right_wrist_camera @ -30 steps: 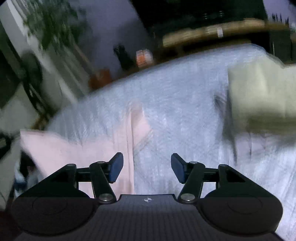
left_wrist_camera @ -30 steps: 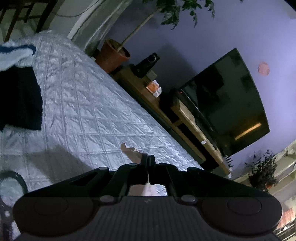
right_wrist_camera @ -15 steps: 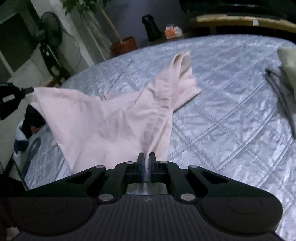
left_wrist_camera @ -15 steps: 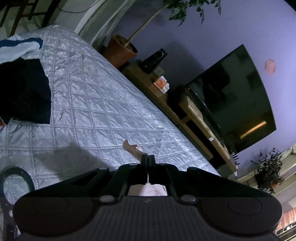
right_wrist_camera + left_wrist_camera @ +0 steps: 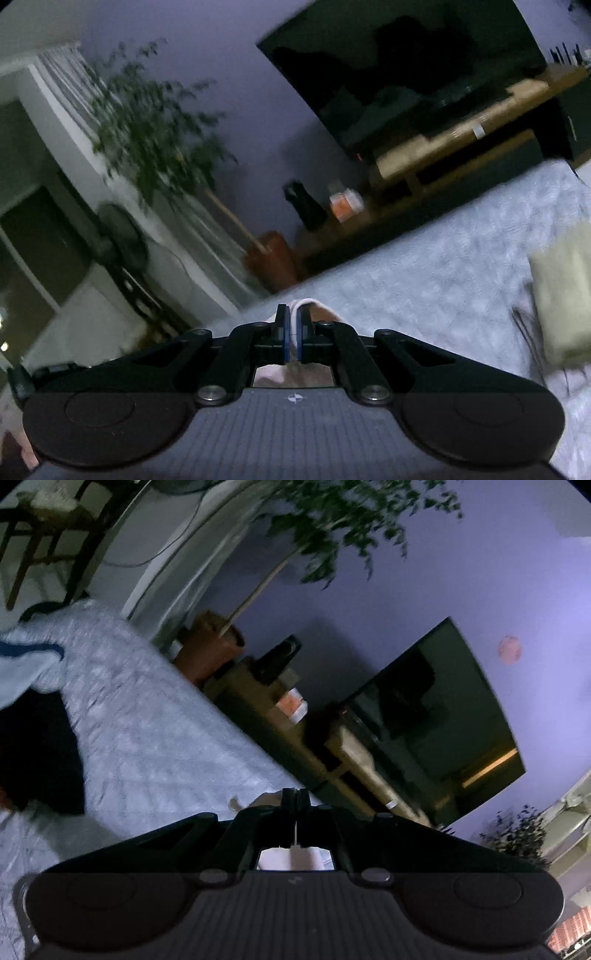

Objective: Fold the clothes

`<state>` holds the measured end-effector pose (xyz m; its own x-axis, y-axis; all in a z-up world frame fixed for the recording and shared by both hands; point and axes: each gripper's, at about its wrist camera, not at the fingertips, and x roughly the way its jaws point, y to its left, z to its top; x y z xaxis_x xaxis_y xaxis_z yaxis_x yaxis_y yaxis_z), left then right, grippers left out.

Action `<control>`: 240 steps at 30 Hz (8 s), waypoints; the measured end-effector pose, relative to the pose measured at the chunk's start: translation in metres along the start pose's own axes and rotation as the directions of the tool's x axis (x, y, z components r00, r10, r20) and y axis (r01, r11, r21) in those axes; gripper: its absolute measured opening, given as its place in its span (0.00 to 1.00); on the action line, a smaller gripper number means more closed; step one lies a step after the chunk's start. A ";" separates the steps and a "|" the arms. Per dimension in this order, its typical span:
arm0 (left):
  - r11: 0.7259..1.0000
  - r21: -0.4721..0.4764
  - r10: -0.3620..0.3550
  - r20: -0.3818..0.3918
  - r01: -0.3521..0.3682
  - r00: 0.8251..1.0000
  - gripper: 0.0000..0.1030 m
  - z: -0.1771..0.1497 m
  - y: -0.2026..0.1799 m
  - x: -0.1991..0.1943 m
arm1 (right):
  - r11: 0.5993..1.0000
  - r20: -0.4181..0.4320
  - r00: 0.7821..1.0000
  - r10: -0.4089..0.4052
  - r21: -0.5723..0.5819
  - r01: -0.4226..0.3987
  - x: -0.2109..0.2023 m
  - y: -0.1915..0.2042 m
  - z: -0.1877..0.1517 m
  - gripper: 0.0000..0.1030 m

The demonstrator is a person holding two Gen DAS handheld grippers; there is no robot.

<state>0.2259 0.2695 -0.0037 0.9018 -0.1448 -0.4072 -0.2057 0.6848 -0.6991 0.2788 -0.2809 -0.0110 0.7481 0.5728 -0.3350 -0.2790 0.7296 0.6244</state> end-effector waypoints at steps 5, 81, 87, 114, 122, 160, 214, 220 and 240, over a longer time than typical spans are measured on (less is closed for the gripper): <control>0.992 -0.118 -0.043 0.005 0.044 0.999 0.00 0.023 -0.019 -0.011 | 0.999 0.063 0.998 0.027 -0.024 -0.026 -0.012 0.030 0.044 0.04; 0.964 0.109 0.265 -0.312 -0.243 0.912 0.24 -0.169 0.030 0.147 | 0.642 -0.266 0.902 -0.341 -0.766 0.017 0.168 0.026 -0.188 0.54; 0.952 0.137 0.306 -0.348 -0.275 0.886 0.25 -0.173 0.043 0.149 | 0.614 -0.267 0.873 -0.409 -0.788 0.047 0.234 0.028 -0.198 0.49; 0.952 0.206 0.295 -0.415 -0.227 0.860 0.37 -0.162 0.048 0.124 | 0.851 -0.373 0.780 -0.502 -0.372 0.370 0.047 -0.070 -0.139 0.49; 0.915 0.319 0.379 -0.464 -0.248 0.801 0.39 -0.193 0.052 0.134 | 0.732 -0.352 0.691 -0.631 -0.566 0.379 0.037 -0.078 -0.154 0.33; 0.885 0.327 0.445 -0.382 -0.332 0.810 0.54 -0.183 0.057 0.135 | 0.899 -0.238 0.940 -0.246 -0.418 0.130 0.245 0.062 -0.106 0.17; 0.885 0.253 0.461 -0.351 -0.391 0.815 0.52 -0.162 0.039 0.153 | 0.396 -0.306 0.775 -0.554 -0.915 -0.078 0.050 -0.020 -0.209 0.13; 0.890 0.261 0.450 -0.363 -0.375 0.816 0.52 -0.163 0.040 0.151 | 0.499 -0.373 0.795 -0.478 -0.861 -0.104 0.054 -0.001 -0.191 0.40; 0.887 0.069 0.450 -0.353 -0.457 0.820 0.55 -0.117 0.086 0.136 | 0.281 -0.341 0.830 -0.442 -0.931 -0.233 0.310 0.116 -0.230 0.53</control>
<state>0.2868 0.2249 -0.1879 0.5127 -0.0623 -0.8563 -0.5684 0.7229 -0.3929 0.3404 0.0671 -0.2046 0.5387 0.2802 -0.7945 -0.8131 0.4198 -0.4033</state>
